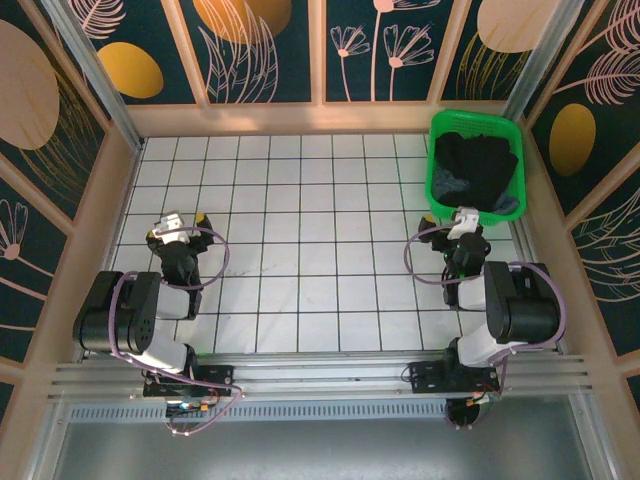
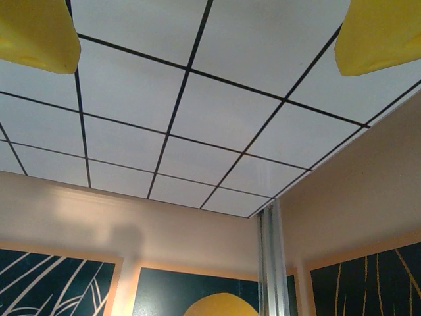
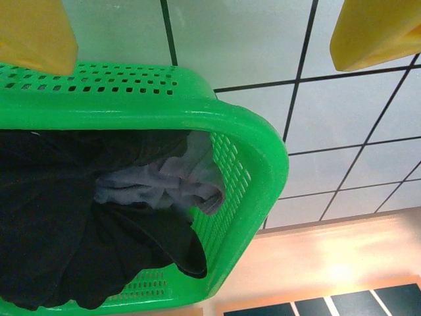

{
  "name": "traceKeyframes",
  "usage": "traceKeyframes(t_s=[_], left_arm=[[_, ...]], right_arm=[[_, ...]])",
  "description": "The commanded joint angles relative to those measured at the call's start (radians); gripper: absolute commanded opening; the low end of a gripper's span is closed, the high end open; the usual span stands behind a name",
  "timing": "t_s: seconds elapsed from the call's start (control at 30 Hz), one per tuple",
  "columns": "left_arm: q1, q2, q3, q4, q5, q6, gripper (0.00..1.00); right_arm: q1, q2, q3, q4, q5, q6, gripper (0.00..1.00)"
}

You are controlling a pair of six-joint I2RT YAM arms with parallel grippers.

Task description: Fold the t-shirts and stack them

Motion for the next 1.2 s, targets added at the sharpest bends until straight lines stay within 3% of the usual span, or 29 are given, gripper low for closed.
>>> traceKeyframes(t_s=[0.0, 0.03, 0.13, 0.23, 0.27, 0.33, 0.4, 0.5, 0.63, 0.87, 1.17], left_arm=[[0.002, -0.061, -0.005, 0.006, 0.001, 0.019, 0.99], [-0.019, -0.085, -0.005, 0.01, -0.03, 0.035, 0.99], [-0.094, -0.242, 0.046, -0.182, -0.14, 0.088, 0.99], [-0.123, -0.378, 0.153, -0.342, -0.224, -0.024, 0.99], [-0.123, -0.408, 0.25, -0.522, -0.251, -0.155, 0.99], [-0.121, -0.419, 0.493, -0.957, -0.182, -0.338, 0.99], [-0.116, -0.379, 0.594, -1.048, -0.182, -0.531, 0.99], [-0.104, -0.314, 0.69, -1.044, 0.01, -0.564, 0.99], [-0.139, -0.192, 0.887, -1.189, 0.182, -0.586, 0.99], [-0.326, -0.059, 1.05, -1.307, 0.3, -0.574, 0.99], [-0.462, 0.005, 1.097, -1.28, 0.392, -0.624, 0.84]], right_arm=[[0.018, -0.096, -0.026, 0.033, 0.055, 0.003, 0.99], [0.027, -0.136, -0.028, 0.006, 0.076, -0.002, 0.99], [0.058, -0.34, 0.021, -0.209, 0.159, 0.024, 0.99], [0.033, -0.528, 0.241, -0.669, 0.185, 0.354, 0.99], [0.012, -0.563, 0.342, -0.867, 0.163, 0.517, 0.99], [-0.033, -0.576, 0.468, -1.021, 0.059, 0.583, 0.99], [-0.076, -0.532, 0.562, -1.138, -0.013, 0.579, 0.99], [-0.107, -0.429, 0.707, -1.284, -0.106, 0.504, 0.99], [-0.096, -0.332, 0.86, -1.438, 0.055, 0.477, 0.99], [-0.143, -0.116, 1.052, -1.516, 0.125, 0.411, 0.93], [-0.239, 0.364, 1.432, -1.703, -0.036, 0.397, 0.91]])
